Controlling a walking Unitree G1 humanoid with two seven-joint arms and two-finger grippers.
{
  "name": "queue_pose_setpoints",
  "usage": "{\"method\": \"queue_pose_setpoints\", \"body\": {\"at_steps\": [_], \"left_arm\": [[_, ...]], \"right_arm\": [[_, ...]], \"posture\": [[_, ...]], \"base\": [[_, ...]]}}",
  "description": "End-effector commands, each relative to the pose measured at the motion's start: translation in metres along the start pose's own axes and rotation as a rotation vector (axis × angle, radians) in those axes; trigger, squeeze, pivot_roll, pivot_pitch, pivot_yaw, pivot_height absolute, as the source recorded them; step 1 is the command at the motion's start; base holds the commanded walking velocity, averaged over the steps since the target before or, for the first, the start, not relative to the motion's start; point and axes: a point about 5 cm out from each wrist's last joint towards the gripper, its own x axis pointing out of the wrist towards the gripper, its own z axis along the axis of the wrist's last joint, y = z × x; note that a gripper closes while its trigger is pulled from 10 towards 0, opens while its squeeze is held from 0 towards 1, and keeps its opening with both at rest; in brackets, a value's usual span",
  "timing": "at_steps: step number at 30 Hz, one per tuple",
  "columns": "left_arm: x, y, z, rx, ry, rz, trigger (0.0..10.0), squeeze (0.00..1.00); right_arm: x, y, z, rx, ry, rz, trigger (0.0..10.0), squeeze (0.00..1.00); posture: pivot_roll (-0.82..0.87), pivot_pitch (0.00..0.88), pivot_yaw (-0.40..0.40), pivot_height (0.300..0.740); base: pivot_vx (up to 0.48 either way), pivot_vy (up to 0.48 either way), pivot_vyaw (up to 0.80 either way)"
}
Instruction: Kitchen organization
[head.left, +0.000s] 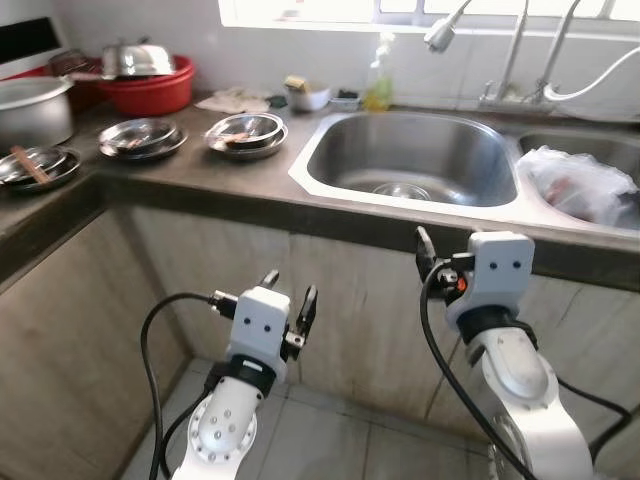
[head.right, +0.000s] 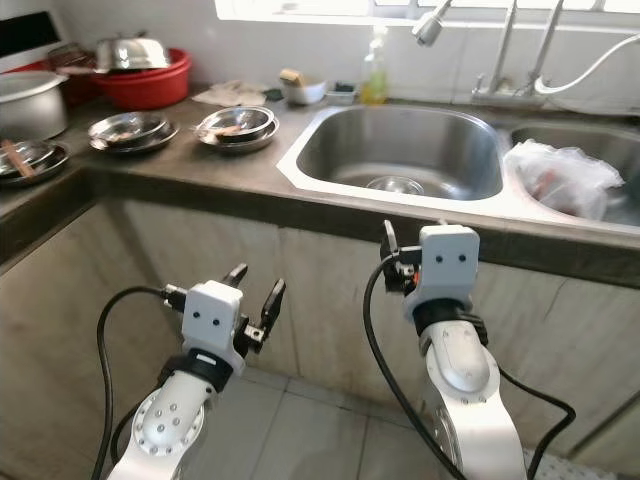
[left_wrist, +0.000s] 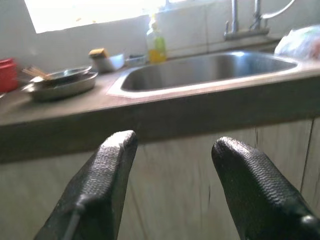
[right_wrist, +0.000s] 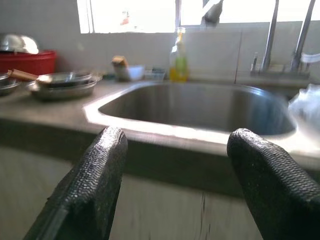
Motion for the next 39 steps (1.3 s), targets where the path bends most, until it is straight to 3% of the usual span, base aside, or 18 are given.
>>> {"method": "queue_pose_setpoints", "body": {"at_steps": [1,39], "left_arm": [[0.001,-0.001,0.003,-0.001,-0.011,-0.007,10.0,0.00],[0.002,-0.002,0.001,0.000,-0.003,-0.012,10.0,0.00]], "right_arm": [[-0.001,-0.002,-0.001,-0.012,0.002,-0.009,10.0,0.00],[-0.002,0.002,-0.011,-0.045,0.030,0.022,10.0,0.00]], "posture": [[0.09,0.068,0.002,0.740],[0.09,0.043,0.000,0.740]], "base": [[-0.270,0.000,0.00],[-0.021,0.000,0.05]]}}
